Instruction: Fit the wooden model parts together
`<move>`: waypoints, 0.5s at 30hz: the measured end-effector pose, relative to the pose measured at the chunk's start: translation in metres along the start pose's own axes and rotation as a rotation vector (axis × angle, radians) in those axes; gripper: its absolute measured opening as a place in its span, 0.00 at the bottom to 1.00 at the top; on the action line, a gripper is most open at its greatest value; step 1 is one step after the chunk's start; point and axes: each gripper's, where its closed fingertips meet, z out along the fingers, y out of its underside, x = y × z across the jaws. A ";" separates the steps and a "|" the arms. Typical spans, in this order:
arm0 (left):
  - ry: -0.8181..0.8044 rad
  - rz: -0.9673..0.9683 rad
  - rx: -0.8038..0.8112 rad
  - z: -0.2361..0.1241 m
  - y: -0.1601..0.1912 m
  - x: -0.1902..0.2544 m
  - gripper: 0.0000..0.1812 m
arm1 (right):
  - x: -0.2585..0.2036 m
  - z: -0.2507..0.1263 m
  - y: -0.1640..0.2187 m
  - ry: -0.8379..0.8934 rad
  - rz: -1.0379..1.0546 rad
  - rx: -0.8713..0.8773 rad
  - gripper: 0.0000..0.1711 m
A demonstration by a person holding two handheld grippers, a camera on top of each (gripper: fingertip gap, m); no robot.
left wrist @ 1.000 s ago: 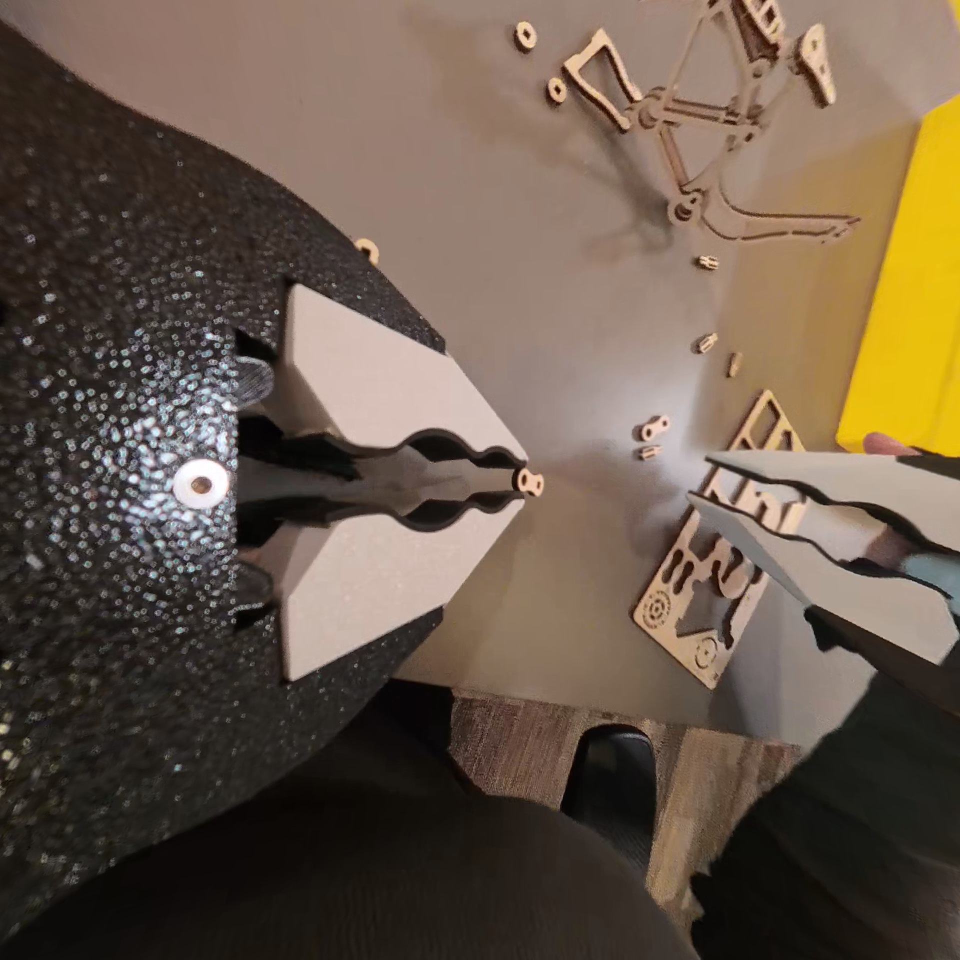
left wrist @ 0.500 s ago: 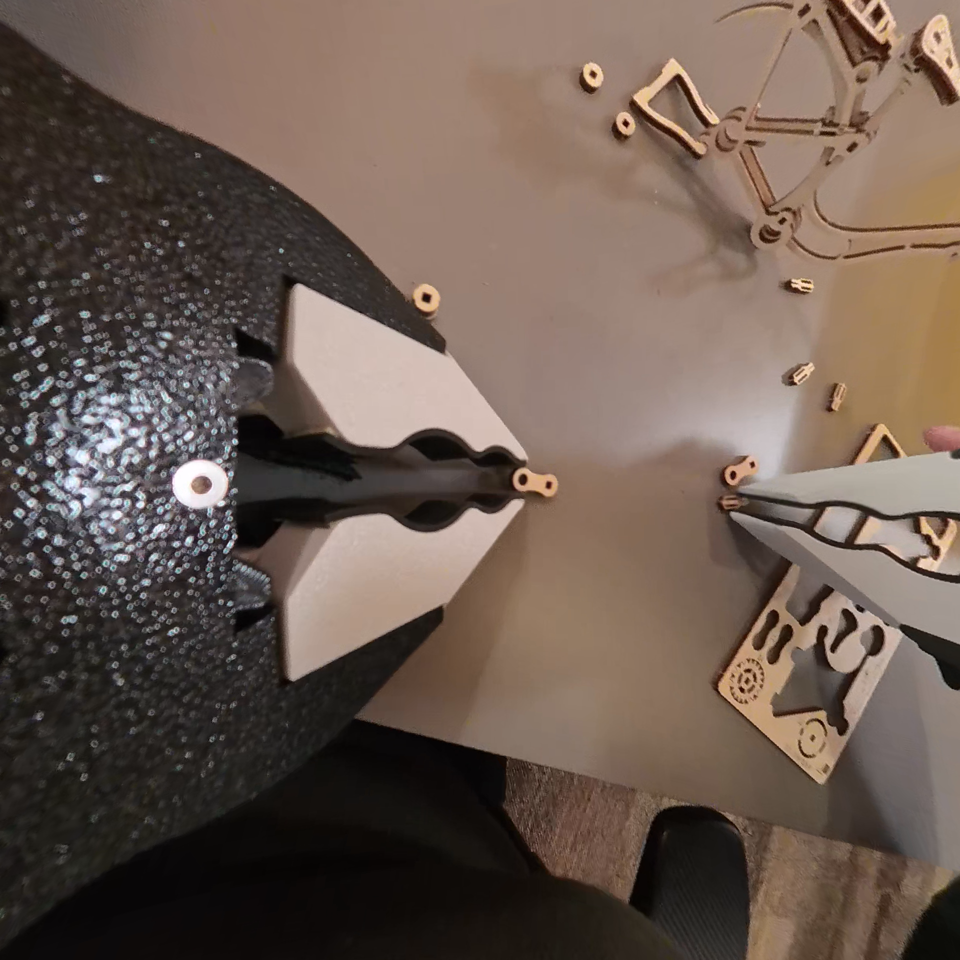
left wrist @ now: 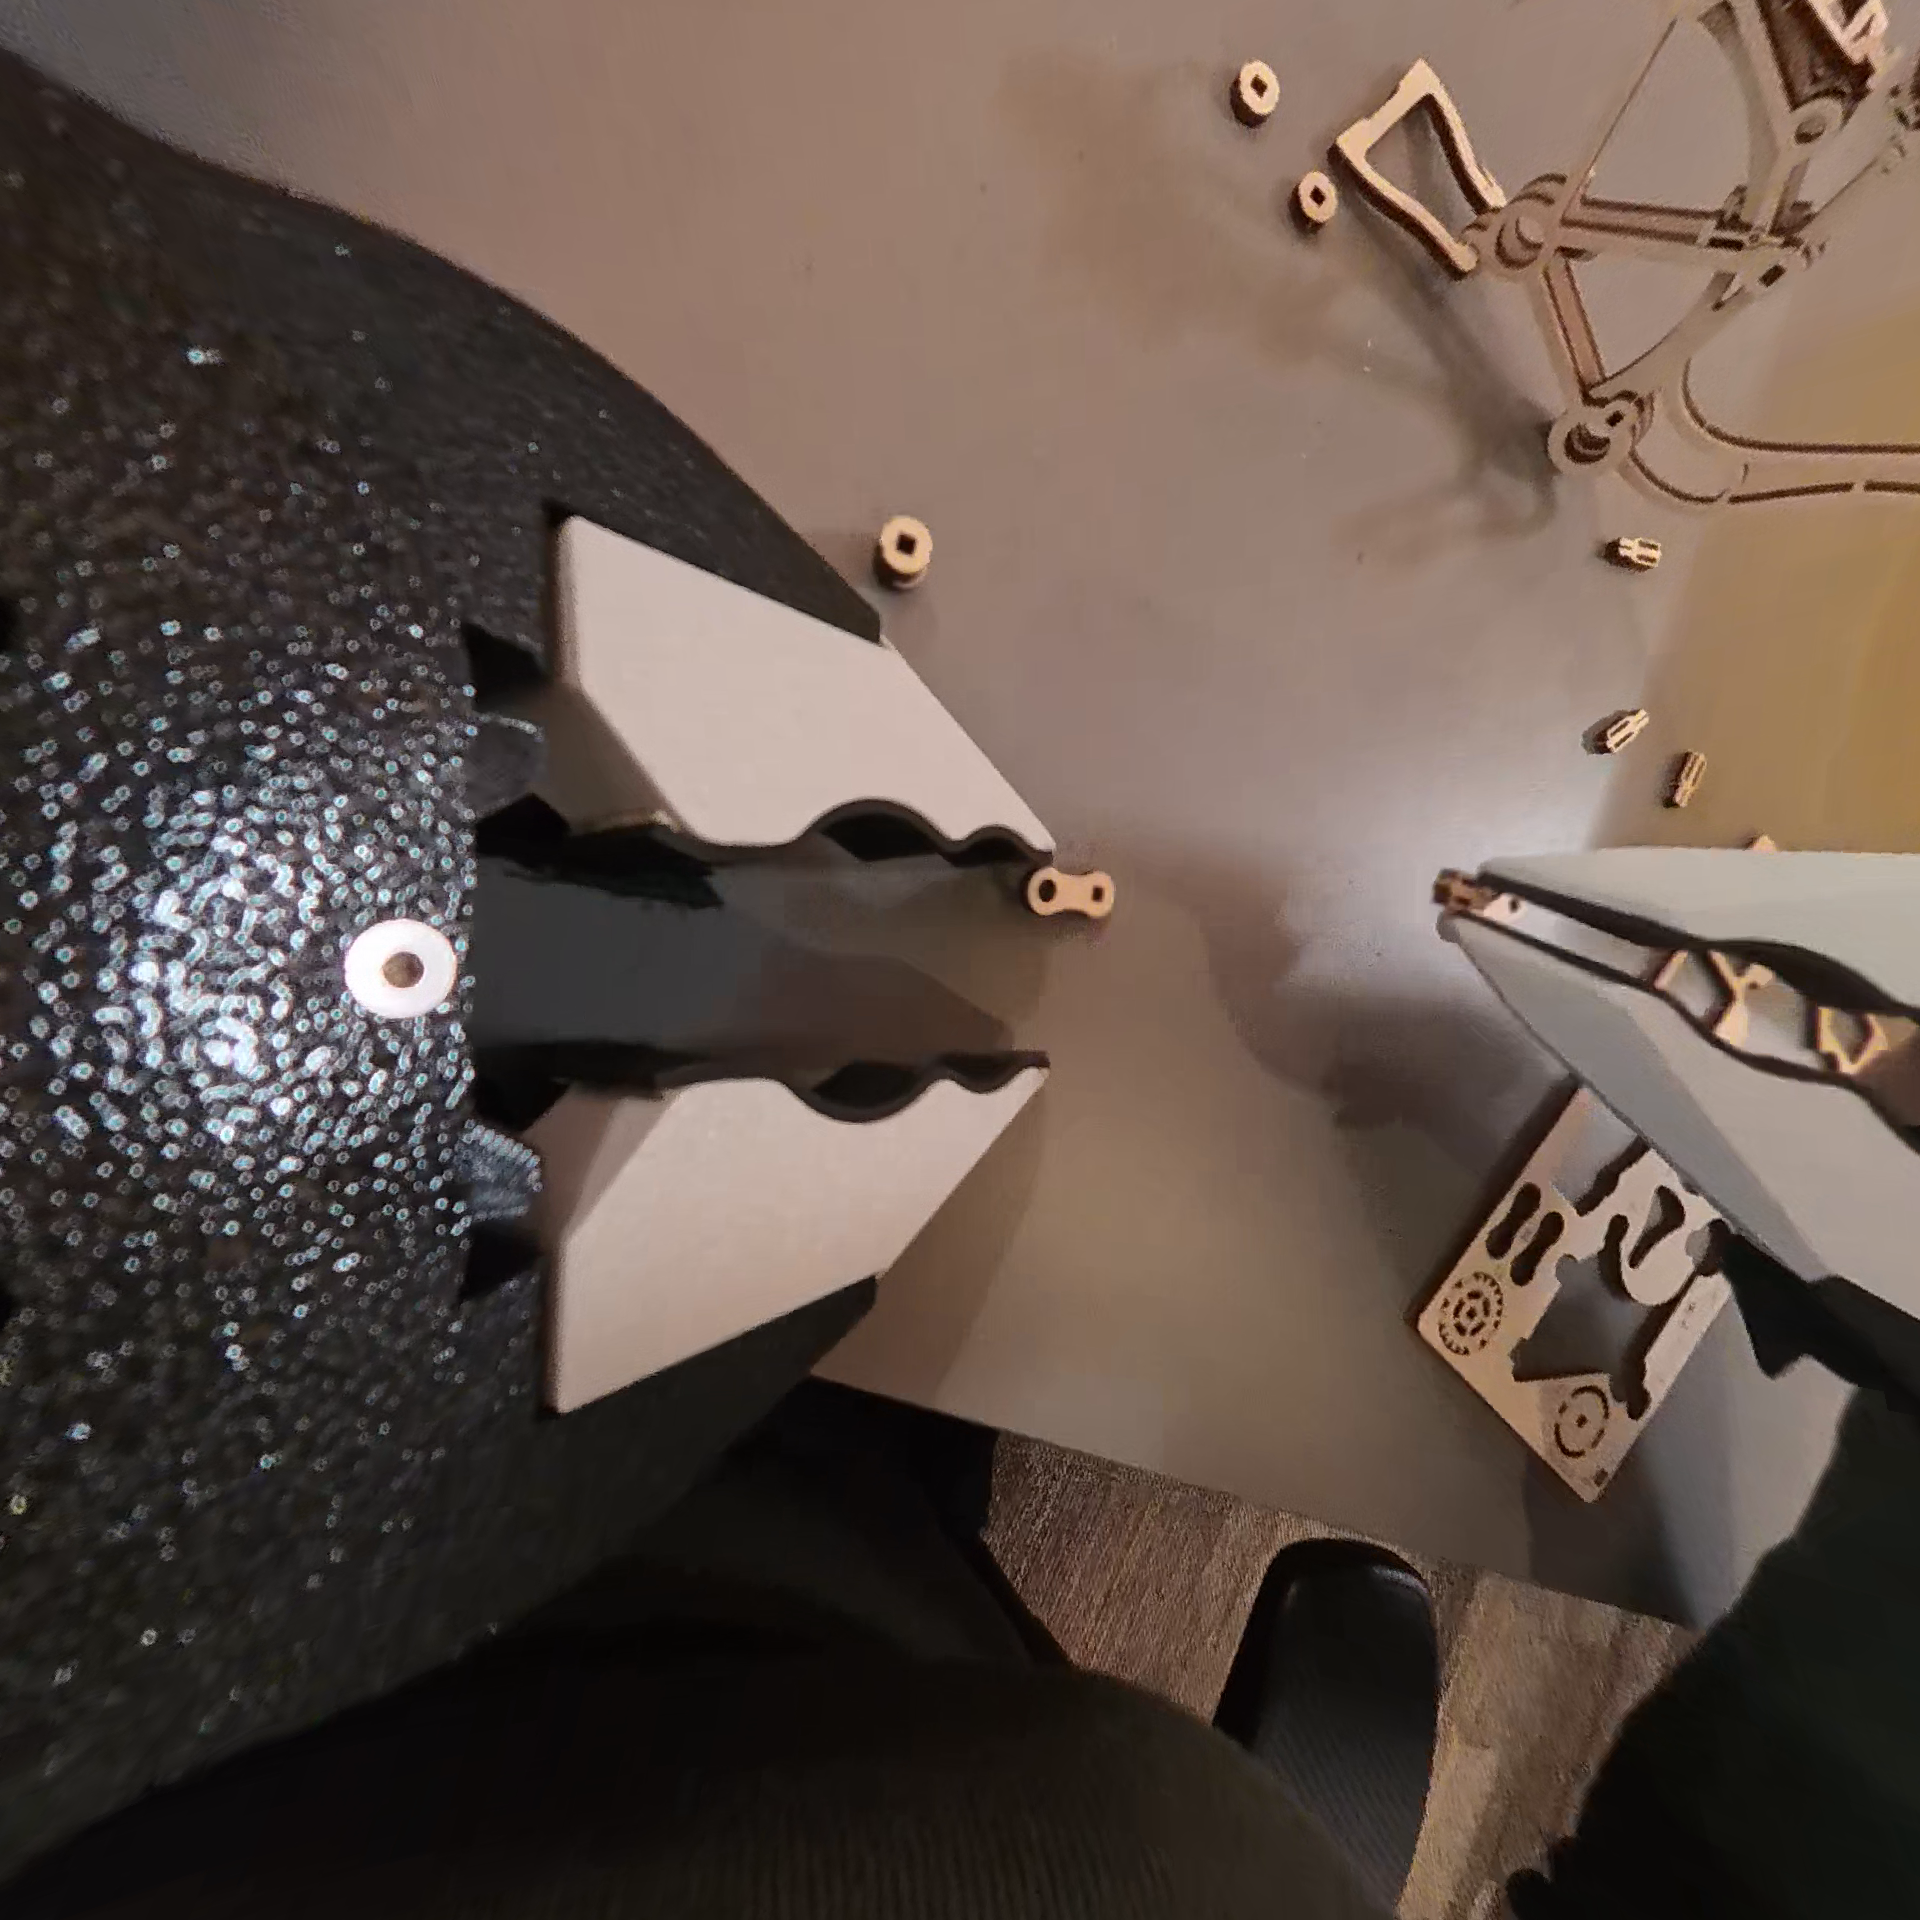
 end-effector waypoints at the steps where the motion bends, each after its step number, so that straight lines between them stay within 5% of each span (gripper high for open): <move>1: -0.007 -0.004 -0.005 0.000 0.001 0.001 0.18 | 0.001 0.000 -0.006 0.012 0.008 0.034 0.02; 8: -0.162 0.035 -0.033 -0.005 -0.002 -0.002 0.24 | 0.003 -0.004 -0.039 0.029 0.134 0.261 0.02; 15: -0.188 0.009 0.370 -0.035 -0.058 -0.004 0.21 | -0.001 -0.010 -0.068 -0.078 0.293 0.488 0.02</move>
